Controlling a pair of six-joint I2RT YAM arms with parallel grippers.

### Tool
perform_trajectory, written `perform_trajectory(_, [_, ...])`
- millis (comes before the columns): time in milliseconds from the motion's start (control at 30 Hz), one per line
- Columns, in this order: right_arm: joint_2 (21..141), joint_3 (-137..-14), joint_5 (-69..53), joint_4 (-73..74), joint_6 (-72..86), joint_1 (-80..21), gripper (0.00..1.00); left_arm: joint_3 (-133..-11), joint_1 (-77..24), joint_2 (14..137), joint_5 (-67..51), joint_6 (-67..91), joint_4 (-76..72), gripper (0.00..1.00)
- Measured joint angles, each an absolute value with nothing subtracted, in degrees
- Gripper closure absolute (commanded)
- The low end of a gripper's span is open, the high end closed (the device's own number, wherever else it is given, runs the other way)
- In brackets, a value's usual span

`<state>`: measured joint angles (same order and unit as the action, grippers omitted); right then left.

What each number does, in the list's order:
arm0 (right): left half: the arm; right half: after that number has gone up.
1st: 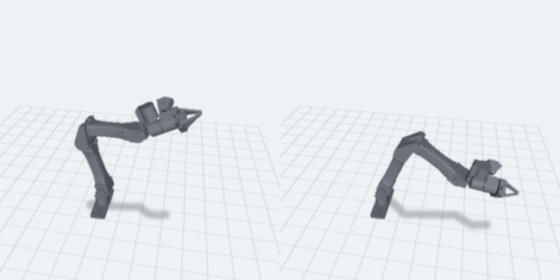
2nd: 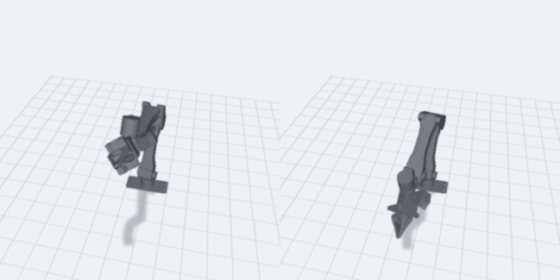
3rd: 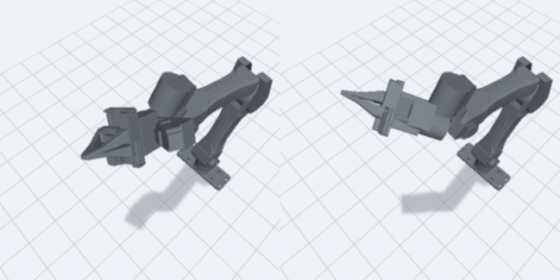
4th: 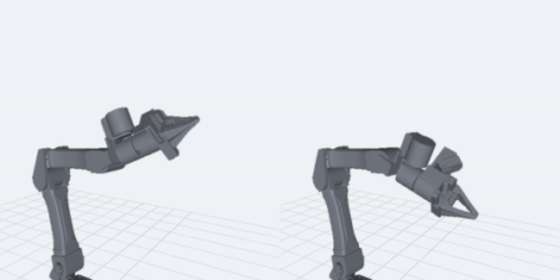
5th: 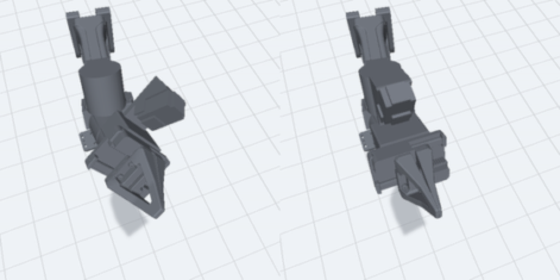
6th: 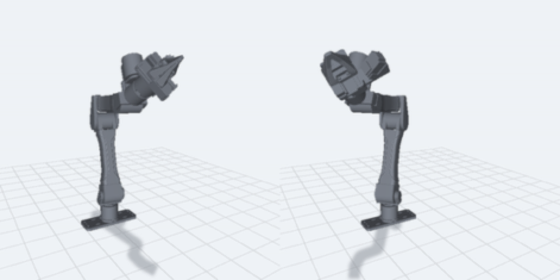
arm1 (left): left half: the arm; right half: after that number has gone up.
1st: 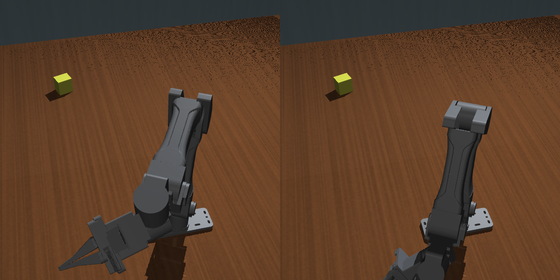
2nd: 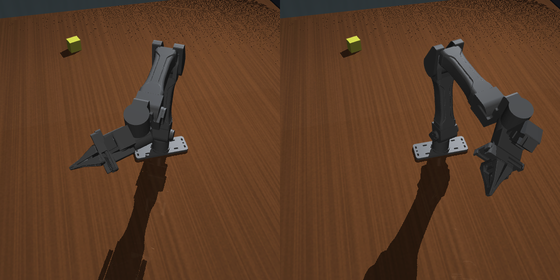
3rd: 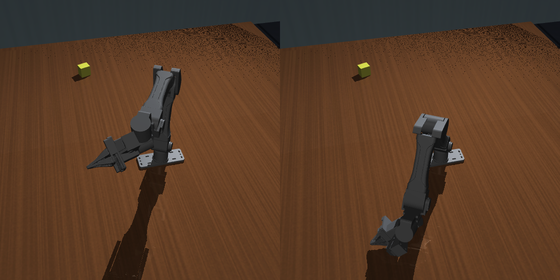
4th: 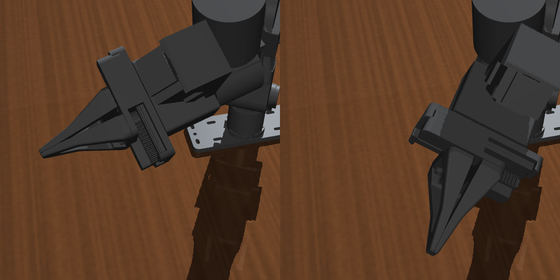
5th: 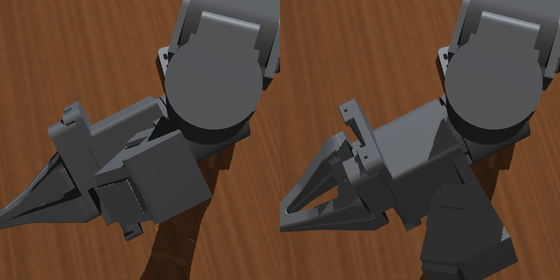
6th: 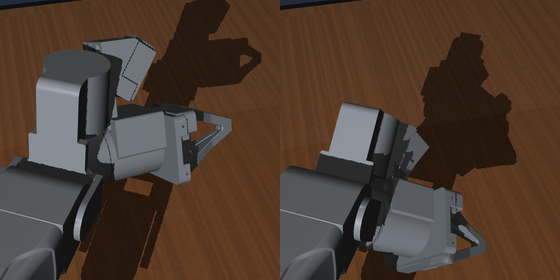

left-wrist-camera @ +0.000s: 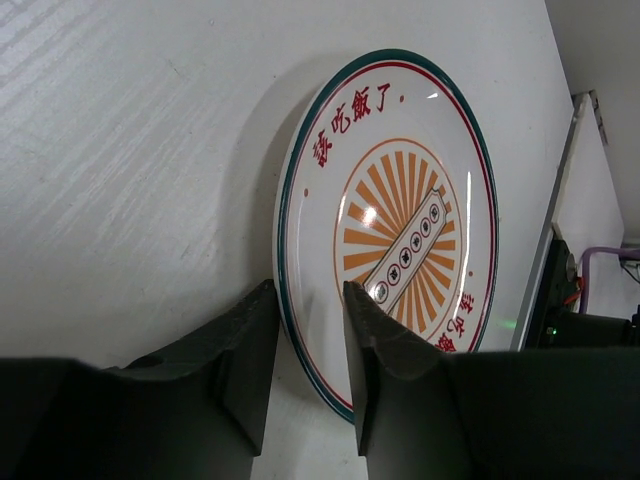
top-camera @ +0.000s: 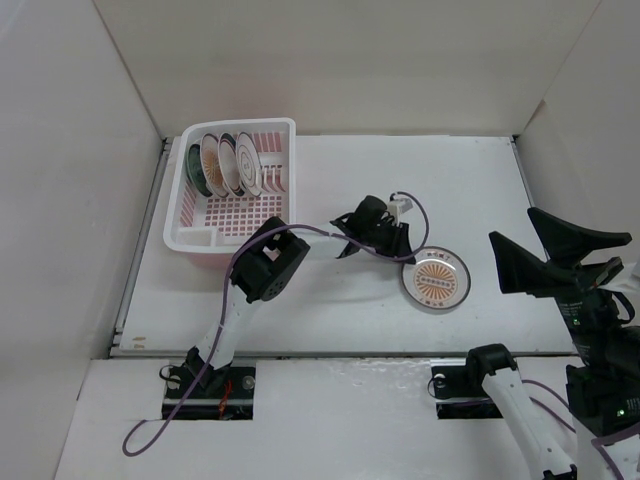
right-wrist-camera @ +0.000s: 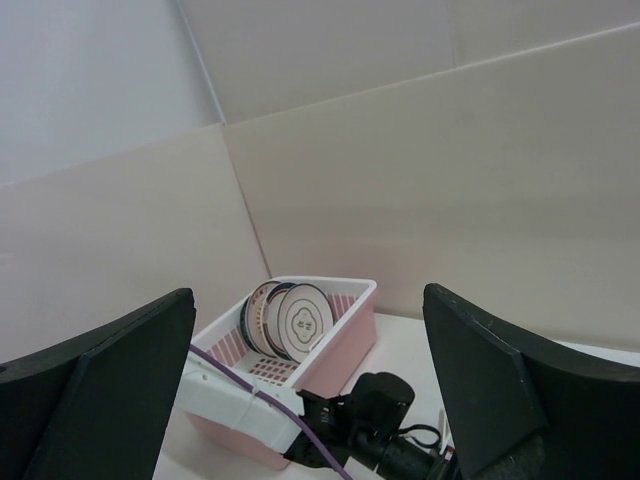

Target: Load the plates into the dish rack

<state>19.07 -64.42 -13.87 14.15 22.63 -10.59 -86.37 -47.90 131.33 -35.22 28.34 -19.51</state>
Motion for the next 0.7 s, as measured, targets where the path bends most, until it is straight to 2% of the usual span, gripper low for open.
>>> perform_trajectory(100, [19.07, -64.42, -13.89, 14.13, 22.65, -10.59, 0.0, -86.21, -47.94, 131.33, -34.7, 28.14, -19.46, 0.78])
perform_trajectory(133, [19.07, -64.42, -13.87, 14.15, 22.65, -10.59, 0.0, -86.19, -48.01, 131.33, -34.39, 28.05, -19.4, 0.86])
perform_trajectory(233, [19.07, -64.42, -13.89, 14.15, 22.65, -10.59, 0.0, -86.04, -48.29, 131.33, -33.58, 27.99, -18.98, 1.0])
perform_trajectory(467, [19.07, -64.42, -13.87, 14.15, 22.65, -10.59, 0.0, -86.04, -49.67, 131.17, -32.95, 28.84, -18.44, 1.0])
perform_trajectory(700, [19.07, -64.42, -13.87, 14.15, 22.68, -10.59, 0.0, -85.95, -51.2, 126.48, -27.46, 28.34, -12.45, 1.0])
